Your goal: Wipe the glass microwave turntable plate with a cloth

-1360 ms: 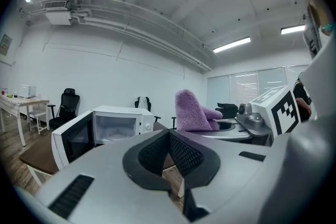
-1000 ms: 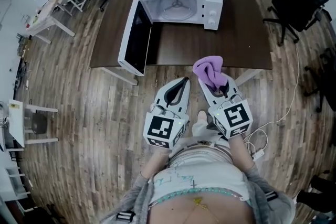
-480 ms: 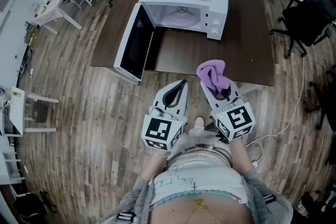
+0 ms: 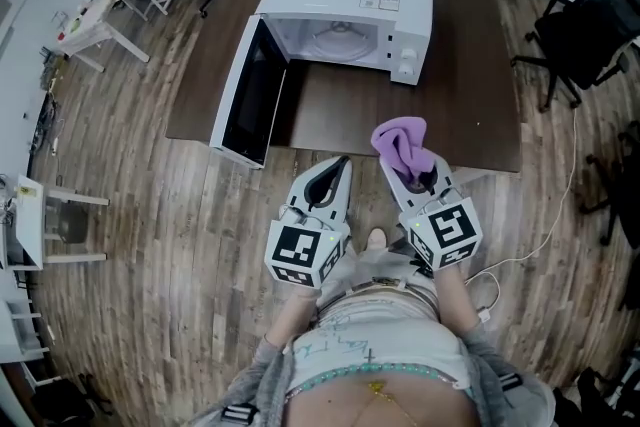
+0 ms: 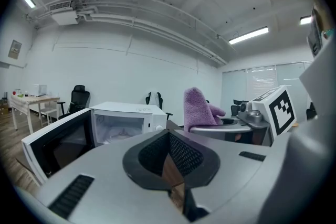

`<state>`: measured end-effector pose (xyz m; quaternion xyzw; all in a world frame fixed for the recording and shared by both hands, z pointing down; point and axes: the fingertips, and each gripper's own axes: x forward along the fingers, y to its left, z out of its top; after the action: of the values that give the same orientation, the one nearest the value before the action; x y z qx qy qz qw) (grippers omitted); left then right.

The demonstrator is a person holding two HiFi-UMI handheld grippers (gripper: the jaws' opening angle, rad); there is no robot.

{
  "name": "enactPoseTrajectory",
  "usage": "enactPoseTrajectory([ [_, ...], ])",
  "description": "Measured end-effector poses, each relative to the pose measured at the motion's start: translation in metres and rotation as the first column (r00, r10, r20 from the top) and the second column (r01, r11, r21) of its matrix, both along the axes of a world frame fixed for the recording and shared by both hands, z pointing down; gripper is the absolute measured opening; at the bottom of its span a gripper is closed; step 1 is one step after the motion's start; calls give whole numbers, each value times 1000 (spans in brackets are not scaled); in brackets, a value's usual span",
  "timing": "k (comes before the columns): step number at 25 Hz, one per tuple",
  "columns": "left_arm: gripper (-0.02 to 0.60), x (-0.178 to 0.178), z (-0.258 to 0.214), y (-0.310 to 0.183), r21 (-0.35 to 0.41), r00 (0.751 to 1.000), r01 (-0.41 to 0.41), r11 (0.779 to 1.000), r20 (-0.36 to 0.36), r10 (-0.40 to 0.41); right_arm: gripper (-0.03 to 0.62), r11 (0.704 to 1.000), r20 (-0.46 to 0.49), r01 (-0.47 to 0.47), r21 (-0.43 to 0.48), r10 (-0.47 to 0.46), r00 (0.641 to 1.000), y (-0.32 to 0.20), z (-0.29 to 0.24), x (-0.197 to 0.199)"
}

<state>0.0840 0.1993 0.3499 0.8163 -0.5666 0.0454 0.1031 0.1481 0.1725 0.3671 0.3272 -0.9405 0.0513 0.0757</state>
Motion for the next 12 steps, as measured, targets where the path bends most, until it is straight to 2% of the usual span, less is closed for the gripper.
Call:
enactPoseTrajectory([
  [3,0,-4,1,-17,9,999,-40,999,-20,40,107,999,-19,-52,7,52,998,-16,2,2],
  [6,-2,-13,-2,-39,25,997,-82,996,-10,82,107,994,-33,-105,5,105,994,-36,5,-2],
  [12,-1,-36,-2,-88,30,989,-147,989,-14,148,107,988,-40,-156,24,157,987,-80,-1,-30],
])
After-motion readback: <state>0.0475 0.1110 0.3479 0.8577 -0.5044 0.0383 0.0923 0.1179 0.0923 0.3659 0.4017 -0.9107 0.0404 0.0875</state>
